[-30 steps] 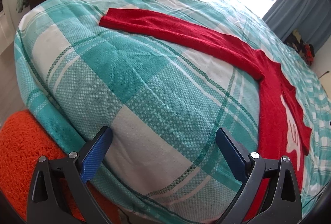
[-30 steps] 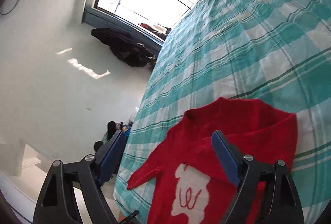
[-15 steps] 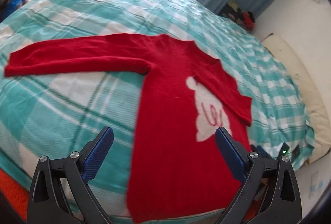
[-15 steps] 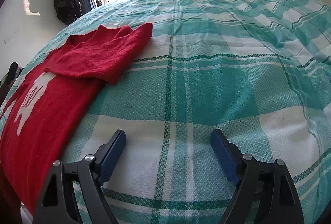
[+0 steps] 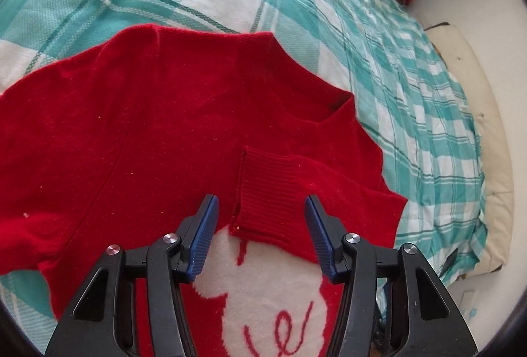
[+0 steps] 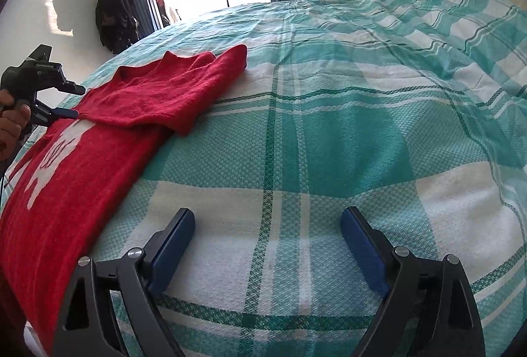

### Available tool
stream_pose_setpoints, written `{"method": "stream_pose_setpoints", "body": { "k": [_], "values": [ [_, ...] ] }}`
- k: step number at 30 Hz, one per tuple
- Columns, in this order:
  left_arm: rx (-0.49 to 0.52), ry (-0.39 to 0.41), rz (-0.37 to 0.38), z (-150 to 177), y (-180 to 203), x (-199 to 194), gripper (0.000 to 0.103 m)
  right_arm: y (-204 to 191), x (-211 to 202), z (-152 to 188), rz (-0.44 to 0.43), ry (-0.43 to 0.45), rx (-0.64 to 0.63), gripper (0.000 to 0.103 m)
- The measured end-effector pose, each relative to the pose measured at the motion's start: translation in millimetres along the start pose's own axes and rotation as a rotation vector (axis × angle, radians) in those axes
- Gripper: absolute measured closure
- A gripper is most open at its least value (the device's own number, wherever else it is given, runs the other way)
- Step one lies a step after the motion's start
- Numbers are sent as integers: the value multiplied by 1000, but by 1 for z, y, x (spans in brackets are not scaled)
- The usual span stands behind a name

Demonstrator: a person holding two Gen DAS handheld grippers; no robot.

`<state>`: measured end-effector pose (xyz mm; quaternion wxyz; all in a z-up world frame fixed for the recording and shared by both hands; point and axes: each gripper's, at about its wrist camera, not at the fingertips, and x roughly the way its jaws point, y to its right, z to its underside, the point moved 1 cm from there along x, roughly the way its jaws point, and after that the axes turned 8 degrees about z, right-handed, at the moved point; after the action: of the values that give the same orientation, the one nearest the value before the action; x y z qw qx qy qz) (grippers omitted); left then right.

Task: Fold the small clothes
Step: 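Grasp the other sleeve cuff with the left tool, fold it across the body, release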

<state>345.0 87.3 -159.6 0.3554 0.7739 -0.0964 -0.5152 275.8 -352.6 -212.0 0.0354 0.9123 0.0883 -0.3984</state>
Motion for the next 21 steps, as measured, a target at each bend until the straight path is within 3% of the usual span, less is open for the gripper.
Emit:
{"method": "stream_pose_setpoints", "body": {
  "k": [2,4,6,11,14,21],
  "values": [
    [14,-30,-23,-3,1,11,50,-1,-1,1,-2,2,-1,12],
    [31,-48,-70,-6,1,21,60,-2,-2,2,-2,2,-2,12],
    [65,-43,-137,-6,1,22,98,-1,-1,2,-2,2,-2,12],
    [105,94,-149,0,4,-24,99,-2,-1,2,-1,3,-3,12],
    [76,165,-200,5,-12,-53,99,-2,-1,2,-1,4,-4,12],
    [41,121,-366,13,-44,-35,95,-4,-2,3,5,5,-8,12]
  ]
}}
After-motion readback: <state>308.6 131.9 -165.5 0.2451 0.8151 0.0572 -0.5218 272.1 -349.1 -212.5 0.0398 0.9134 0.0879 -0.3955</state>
